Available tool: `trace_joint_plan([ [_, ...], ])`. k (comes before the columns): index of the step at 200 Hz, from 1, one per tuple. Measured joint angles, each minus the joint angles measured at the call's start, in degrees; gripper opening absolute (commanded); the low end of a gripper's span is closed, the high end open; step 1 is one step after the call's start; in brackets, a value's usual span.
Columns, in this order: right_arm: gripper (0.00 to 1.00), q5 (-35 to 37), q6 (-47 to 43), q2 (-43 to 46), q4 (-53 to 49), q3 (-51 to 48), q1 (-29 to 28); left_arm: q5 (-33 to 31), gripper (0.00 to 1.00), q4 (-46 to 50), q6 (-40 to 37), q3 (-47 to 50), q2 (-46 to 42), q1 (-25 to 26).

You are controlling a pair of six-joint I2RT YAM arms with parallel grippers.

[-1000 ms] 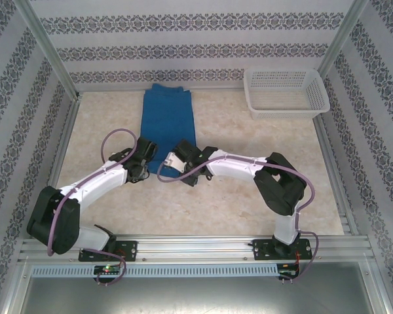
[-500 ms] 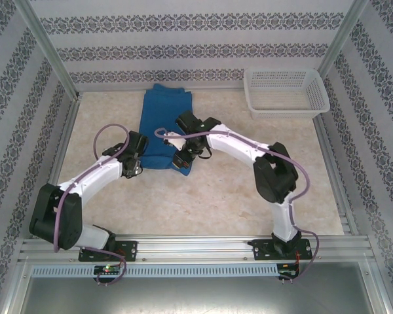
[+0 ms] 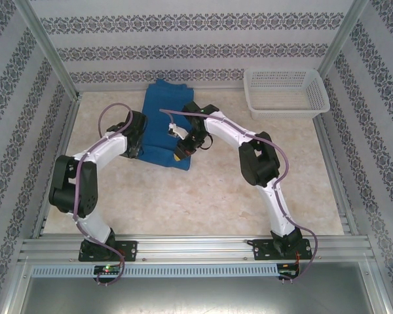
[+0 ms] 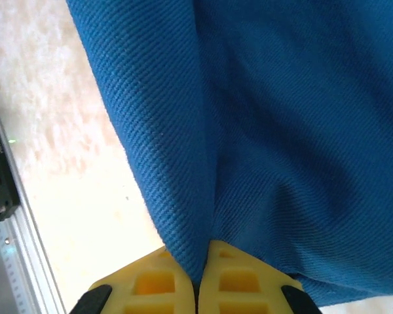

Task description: Roll up the long pants

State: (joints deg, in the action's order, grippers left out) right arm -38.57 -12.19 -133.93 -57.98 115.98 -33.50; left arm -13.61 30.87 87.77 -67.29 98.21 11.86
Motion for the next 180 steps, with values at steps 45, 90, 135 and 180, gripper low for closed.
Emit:
trace_joint_plan([
  [45,0.85,10.82,1.86,2.27,4.15,-7.32,0.24,-0.39,0.11,0.04,-1.25,-2.14,5.29,-1.36],
  [90,0.85,31.06,2.36,19.56,12.83,-21.66,-8.87,-1.14,0.10,0.31,-1.95,-4.20,7.52,-1.77],
  [135,0.85,45.99,-0.24,25.51,22.56,-27.93,-24.20,-1.66,0.10,1.20,-2.14,-5.05,7.98,-1.92],
  [180,0.85,56.26,-4.52,15.17,27.28,-29.83,-24.63,-1.64,0.10,1.36,-2.34,-5.11,7.98,-1.92],
])
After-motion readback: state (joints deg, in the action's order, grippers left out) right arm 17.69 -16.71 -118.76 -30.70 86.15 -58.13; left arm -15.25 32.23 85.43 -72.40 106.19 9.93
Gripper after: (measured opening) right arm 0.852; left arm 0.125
